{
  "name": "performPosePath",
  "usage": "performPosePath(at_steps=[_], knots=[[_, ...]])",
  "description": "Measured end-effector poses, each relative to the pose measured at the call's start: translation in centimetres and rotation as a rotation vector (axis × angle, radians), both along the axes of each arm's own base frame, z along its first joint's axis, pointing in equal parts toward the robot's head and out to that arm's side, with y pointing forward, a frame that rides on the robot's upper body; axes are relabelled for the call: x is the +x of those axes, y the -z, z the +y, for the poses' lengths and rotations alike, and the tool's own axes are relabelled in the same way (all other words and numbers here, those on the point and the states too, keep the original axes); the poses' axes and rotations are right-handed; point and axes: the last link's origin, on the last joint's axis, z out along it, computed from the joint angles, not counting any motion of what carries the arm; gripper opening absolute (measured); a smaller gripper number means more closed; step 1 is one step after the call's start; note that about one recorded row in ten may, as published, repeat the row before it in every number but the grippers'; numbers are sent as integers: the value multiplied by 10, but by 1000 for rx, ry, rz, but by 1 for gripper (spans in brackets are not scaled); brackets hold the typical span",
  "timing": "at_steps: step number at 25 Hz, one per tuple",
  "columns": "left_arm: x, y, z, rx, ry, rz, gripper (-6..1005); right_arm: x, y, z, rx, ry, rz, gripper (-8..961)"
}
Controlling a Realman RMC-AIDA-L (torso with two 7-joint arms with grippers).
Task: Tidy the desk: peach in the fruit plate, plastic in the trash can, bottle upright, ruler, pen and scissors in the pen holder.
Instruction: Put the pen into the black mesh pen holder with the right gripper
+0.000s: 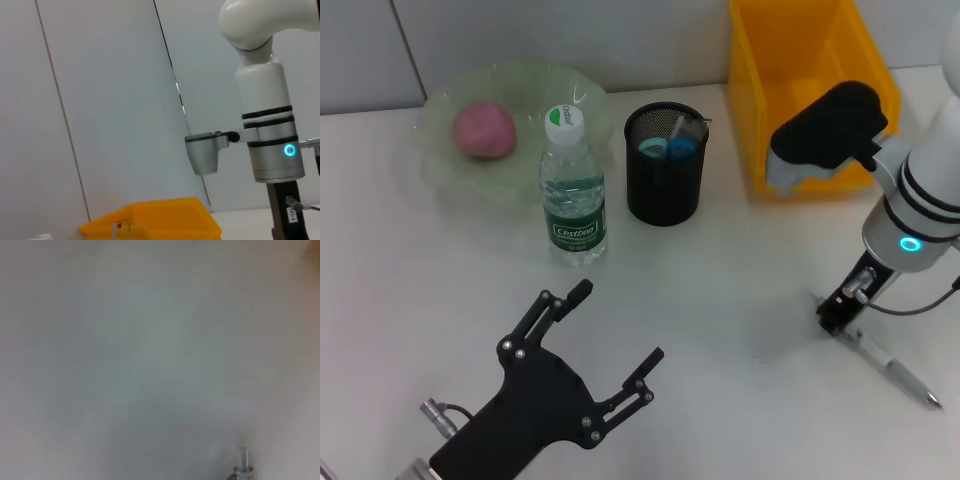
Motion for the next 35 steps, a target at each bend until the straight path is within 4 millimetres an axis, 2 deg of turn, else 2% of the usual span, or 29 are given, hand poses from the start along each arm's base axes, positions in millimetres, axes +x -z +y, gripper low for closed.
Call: performPosePath(at_steps=[6,12,14,15,18,24,28,29,35], knots=[[1,-3,-3,8,12,-18,842,-6,-10,-1,41,-29,31,188],[1,-3,-2,9,15,-19,842,-20,-27,4,118,-90,76,188],[1,-4,-2,9,15,-20,842,-39,-48,13,207,-173,149,188],[1,-4,-2,10,16,-21,842,-39,-48,13,207,-173,149,188],[2,-4,-2,9,17,-21,842,-55,-67,26,299,-266,224,188],[2,-3,-2,8,19,-22,842,-93,-82,53,441,-498,362,189],[2,-3,-1,11,10,-26,842,-106,-82,61,487,-591,379,189],[2,-3,-1,11,10,-26,842,-114,-74,64,492,-650,395,189],[2,-2,-1,8,7,-25,841,-122,-52,69,503,-734,447,189]])
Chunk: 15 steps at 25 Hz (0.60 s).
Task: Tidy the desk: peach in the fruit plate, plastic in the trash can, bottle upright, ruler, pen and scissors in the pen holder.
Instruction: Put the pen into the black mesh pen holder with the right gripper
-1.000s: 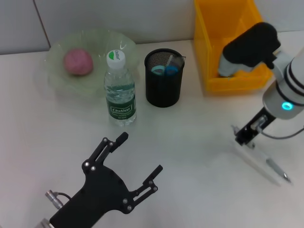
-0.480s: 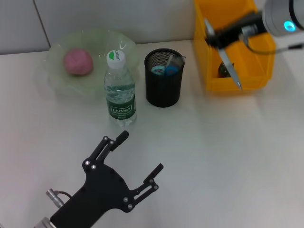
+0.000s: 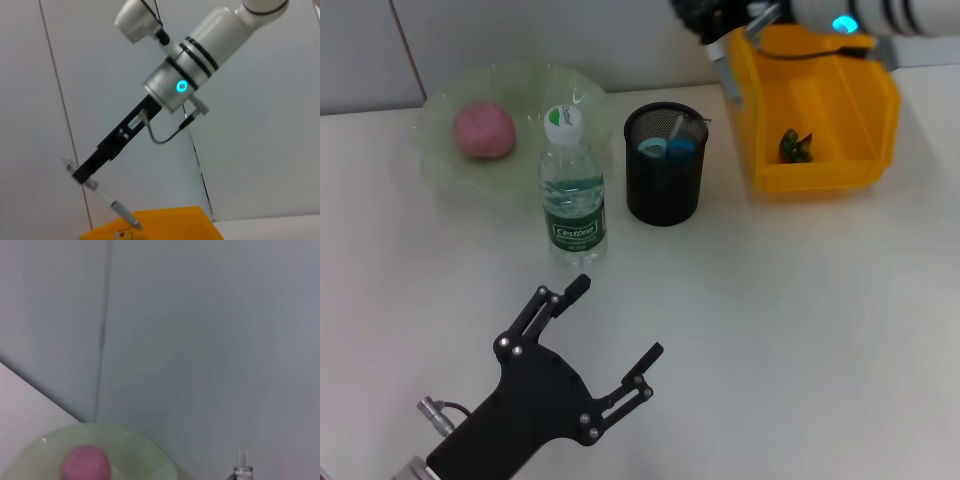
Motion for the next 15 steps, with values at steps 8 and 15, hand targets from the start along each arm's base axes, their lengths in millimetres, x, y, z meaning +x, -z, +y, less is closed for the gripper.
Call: performPosePath(at_steps=[8,15], knots=[[-1,0,0,0,0,3,841,8,30,-2,22,-65,31,189],[0,0,0,-2,0,2,841,13,45,-4,19,-126,94,188]])
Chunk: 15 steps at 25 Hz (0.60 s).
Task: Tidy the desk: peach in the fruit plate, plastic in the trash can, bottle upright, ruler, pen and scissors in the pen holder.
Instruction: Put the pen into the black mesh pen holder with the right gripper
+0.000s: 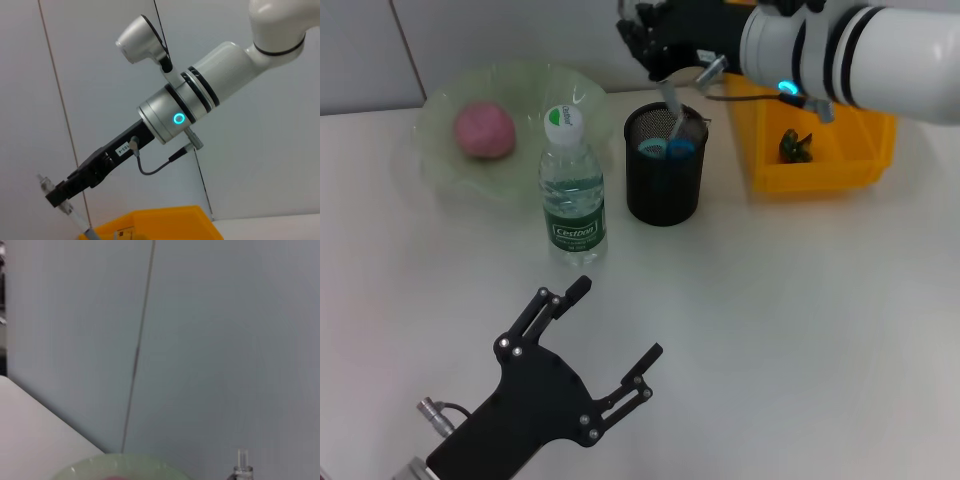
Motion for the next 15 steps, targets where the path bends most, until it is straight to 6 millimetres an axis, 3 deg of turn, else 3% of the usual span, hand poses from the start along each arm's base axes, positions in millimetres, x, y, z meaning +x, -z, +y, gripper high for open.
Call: performPosePath(at_steps=[15], knots=[[-1,0,0,-1,-1,3,841,22,20,1,-21,-68,71,226]])
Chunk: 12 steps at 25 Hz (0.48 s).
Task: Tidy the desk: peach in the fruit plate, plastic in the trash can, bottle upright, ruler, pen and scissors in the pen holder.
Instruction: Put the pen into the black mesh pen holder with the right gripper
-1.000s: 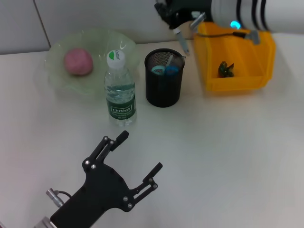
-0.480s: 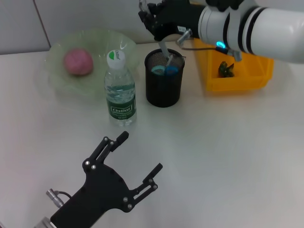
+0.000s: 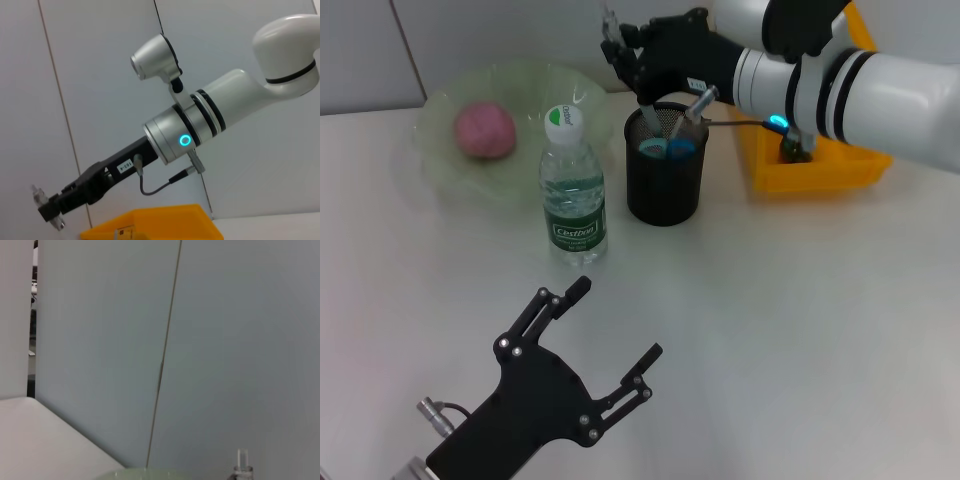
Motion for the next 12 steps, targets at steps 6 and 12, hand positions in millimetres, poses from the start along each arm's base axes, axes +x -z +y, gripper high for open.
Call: performPosePath(at_steps=[6,12], knots=[[1,0,0,1,2,-4,841,7,3,0,-9,20,-4,271],[0,-1,0,2,3,-3,841,13,1,-3,-9,31,0,315]])
